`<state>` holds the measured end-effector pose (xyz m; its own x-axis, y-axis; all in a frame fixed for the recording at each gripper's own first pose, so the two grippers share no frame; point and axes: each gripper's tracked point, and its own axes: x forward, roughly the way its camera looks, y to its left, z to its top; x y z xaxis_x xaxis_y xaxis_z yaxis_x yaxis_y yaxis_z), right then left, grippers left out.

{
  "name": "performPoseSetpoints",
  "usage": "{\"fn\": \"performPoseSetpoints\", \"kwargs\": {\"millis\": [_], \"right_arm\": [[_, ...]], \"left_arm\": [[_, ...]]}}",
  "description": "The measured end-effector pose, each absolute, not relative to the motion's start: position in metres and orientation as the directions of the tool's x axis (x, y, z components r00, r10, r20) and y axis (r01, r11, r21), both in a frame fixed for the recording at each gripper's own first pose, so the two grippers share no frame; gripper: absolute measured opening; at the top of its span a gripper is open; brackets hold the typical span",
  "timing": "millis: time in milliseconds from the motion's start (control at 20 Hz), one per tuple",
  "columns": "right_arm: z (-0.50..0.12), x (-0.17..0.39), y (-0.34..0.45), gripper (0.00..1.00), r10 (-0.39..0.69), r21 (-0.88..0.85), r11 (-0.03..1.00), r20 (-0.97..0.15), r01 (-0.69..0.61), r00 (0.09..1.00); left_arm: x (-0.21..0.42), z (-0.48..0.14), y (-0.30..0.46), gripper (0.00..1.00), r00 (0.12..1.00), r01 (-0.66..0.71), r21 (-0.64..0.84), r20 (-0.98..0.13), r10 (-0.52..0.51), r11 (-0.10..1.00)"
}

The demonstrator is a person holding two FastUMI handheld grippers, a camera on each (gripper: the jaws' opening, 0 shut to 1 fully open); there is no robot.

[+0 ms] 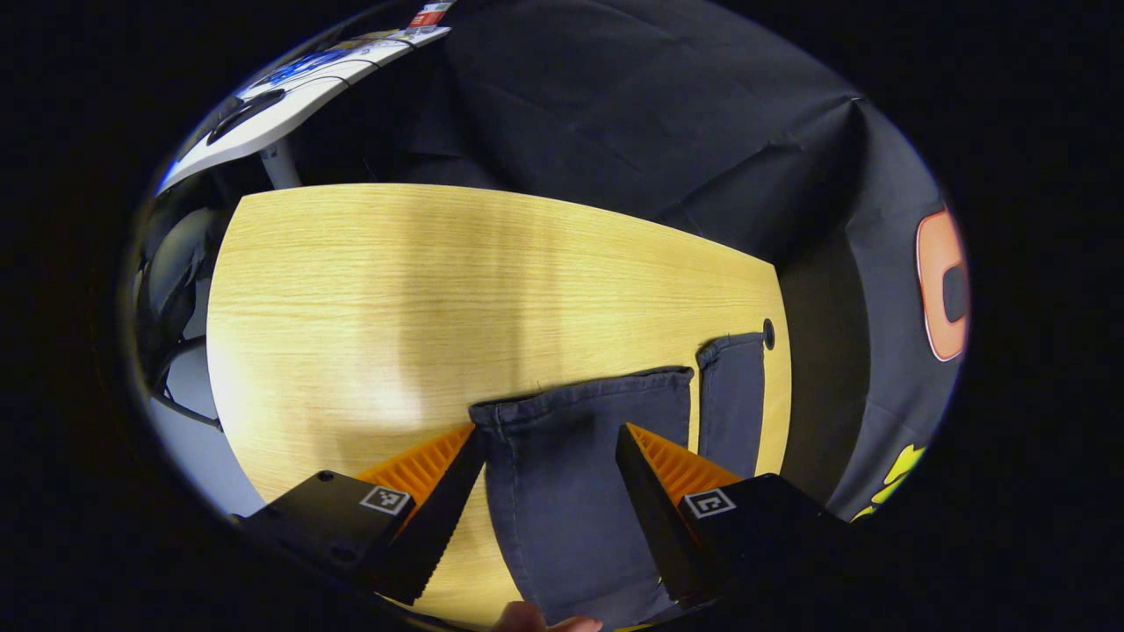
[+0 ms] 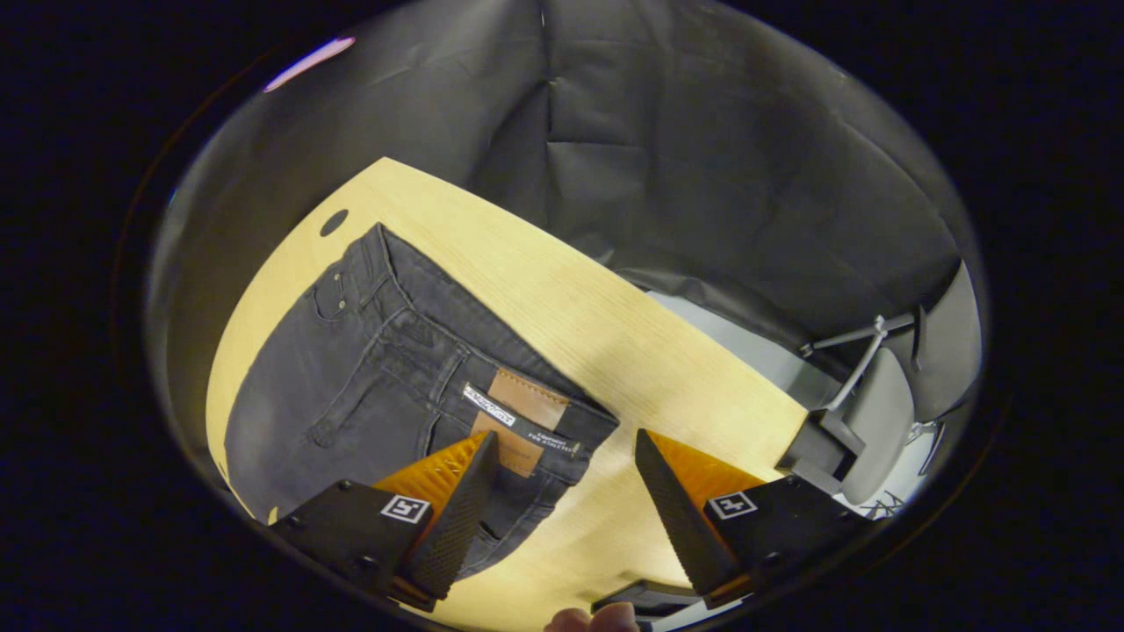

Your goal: Grasp the waist and the cuffs of the jeans and fold them to make the two legs overlap; first hold the waist and fold one-third of the jeans toward the cuffs, then hold the cuffs and fold the remaining one-third in the same direction to finish folding.

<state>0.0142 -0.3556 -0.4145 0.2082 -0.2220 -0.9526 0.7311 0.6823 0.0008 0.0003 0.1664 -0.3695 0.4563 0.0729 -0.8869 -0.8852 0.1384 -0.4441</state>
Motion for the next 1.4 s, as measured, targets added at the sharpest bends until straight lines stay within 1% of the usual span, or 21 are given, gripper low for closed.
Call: {"fn": "performPoseSetpoints", "kwargs": {"millis": [100, 150, 200, 250, 300, 350, 400, 450, 500, 550, 600, 650, 700, 750, 800, 850, 950, 1000, 1100, 1250, 1400], "right_arm": [[-0.416, 0.015, -0.355, 0.99, -0.251, -0.032, 0.680, -0.949, 0.732, 0.192], [-0.414, 0.016, -0.355, 0.94, -0.267, -0.037, 0.673, -0.944, 0.739, 0.196], [-0.414, 0.015, -0.355, 1.00, -0.275, -0.044, 0.665, -0.943, 0.746, 0.189], [-0.414, 0.016, -0.354, 0.94, -0.284, -0.048, 0.660, -0.940, 0.750, 0.189], [-0.415, 0.017, -0.353, 0.94, -0.291, -0.051, 0.661, -0.937, 0.748, 0.193], [-0.417, 0.021, -0.352, 0.96, -0.287, -0.044, 0.669, -0.936, 0.742, 0.204], [-0.417, 0.021, -0.349, 0.85, -0.289, -0.049, 0.673, -0.936, 0.738, 0.201], [-0.414, 0.028, -0.351, 0.74, -0.289, -0.046, 0.678, -0.934, 0.734, 0.209], [-0.417, 0.025, -0.346, 0.65, -0.287, -0.047, 0.681, -0.935, 0.730, 0.207], [-0.417, 0.028, -0.346, 0.56, -0.286, -0.040, 0.677, -0.934, 0.735, 0.213], [-0.417, 0.028, -0.343, 0.51, -0.286, -0.036, 0.673, -0.934, 0.739, 0.214], [-0.414, 0.033, -0.340, 0.43, -0.266, -0.007, 0.677, -0.935, 0.736, 0.236], [-0.417, 0.030, -0.338, 0.34, -0.259, -0.007, 0.677, -0.938, 0.736, 0.229], [-0.416, 0.034, -0.337, 0.24, -0.245, 0.004, 0.691, -0.939, 0.722, 0.240], [-0.415, 0.031, -0.336, 0.28, -0.226, 0.010, 0.697, -0.946, 0.717, 0.233], [-0.413, 0.032, -0.336, 0.20, -0.198, 0.037, 0.693, -0.951, 0.720, 0.240], [-0.408, 0.033, -0.331, 0.10, -0.115, 0.116, 0.673, -0.959, 0.731, 0.258], [-0.401, 0.035, -0.333, 0.09, -0.085, 0.160, 0.652, -0.956, 0.741, 0.281], [-0.387, 0.035, -0.326, 0.03, -0.022, 0.247, 0.621, -0.943, 0.744, 0.331], [-0.349, 0.042, -0.312, 0.03, 0.081, 0.380, 0.560, -0.910, 0.736, 0.408], [-0.320, 0.057, -0.300, 0.02, 0.159, 0.456, 0.505, -0.884, 0.733, 0.440]], "left_arm": [[0.000, -0.371, 0.166, 0.95, 0.446, -0.890, -0.434, -0.892, 0.069, 0.142], [0.000, -0.373, 0.166, 0.95, 0.438, -0.894, -0.426, -0.896, 0.069, 0.142], [-0.002, -0.375, 0.166, 0.92, 0.427, -0.899, -0.415, -0.902, 0.071, 0.139], [-0.003, -0.376, 0.166, 1.00, 0.424, -0.901, -0.412, -0.903, 0.071, 0.131], [0.001, -0.376, 0.165, 0.80, 0.433, -0.898, -0.422, -0.899, 0.071, 0.128], [0.001, -0.377, 0.165, 0.77, 0.437, -0.895, -0.426, -0.897, 0.070, 0.131], [0.000, -0.378, 0.164, 0.75, 0.437, -0.895, -0.425, -0.897, 0.073, 0.136], [-0.003, -0.380, 0.165, 0.67, 0.432, -0.898, -0.421, -0.898, 0.078, 0.131], [-0.003, -0.382, 0.165, 0.55, 0.437, -0.897, -0.427, -0.895, 0.085, 0.118], [-0.004, -0.383, 0.166, 0.48, 0.442, -0.895, -0.433, -0.893, 0.084, 0.106], [-0.004, -0.384, 0.166, 0.43, 0.448, -0.892, -0.440, -0.891, 0.080, 0.101], [-0.006, -0.385, 0.167, 0.33, 0.448, -0.892, -0.440, -0.891, 0.075, 0.101], [-0.007, -0.384, 0.166, 0.24, 0.447, -0.892, -0.439, -0.892, 0.071, 0.104], [-0.006, -0.385, 0.166, 0.21, 0.449, -0.891, -0.441, -0.891, 0.066, 0.109], [-0.005, -0.384, 0.166, 0.15, 0.451, -0.889, -0.443, -0.890, 0.060, 0.114], [-0.004, -0.385, 0.165, 0.13, 0.455, -0.887, -0.447, -0.889, 0.053, 0.116], [-0.003, -0.382, 0.161, 0.08, 0.466, -0.880, -0.459, -0.884, 0.037, 0.119], [-0.004, -0.378, 0.158, 0.06, 0.471, -0.878, -0.465, -0.882, 0.027, 0.112], [-0.004, -0.363, 0.154, 0.06, 0.491, -0.868, -0.488, -0.871, 0.009, 0.091], [-0.002, -0.333, 0.156, 0.05, 0.509, -0.858, -0.507, -0.861, 0.000, 0.081], [0.016, -0.301, 0.155, 0.05, 0.548, -0.835, -0.548, -0.836, -0.023, 0.040]]}}
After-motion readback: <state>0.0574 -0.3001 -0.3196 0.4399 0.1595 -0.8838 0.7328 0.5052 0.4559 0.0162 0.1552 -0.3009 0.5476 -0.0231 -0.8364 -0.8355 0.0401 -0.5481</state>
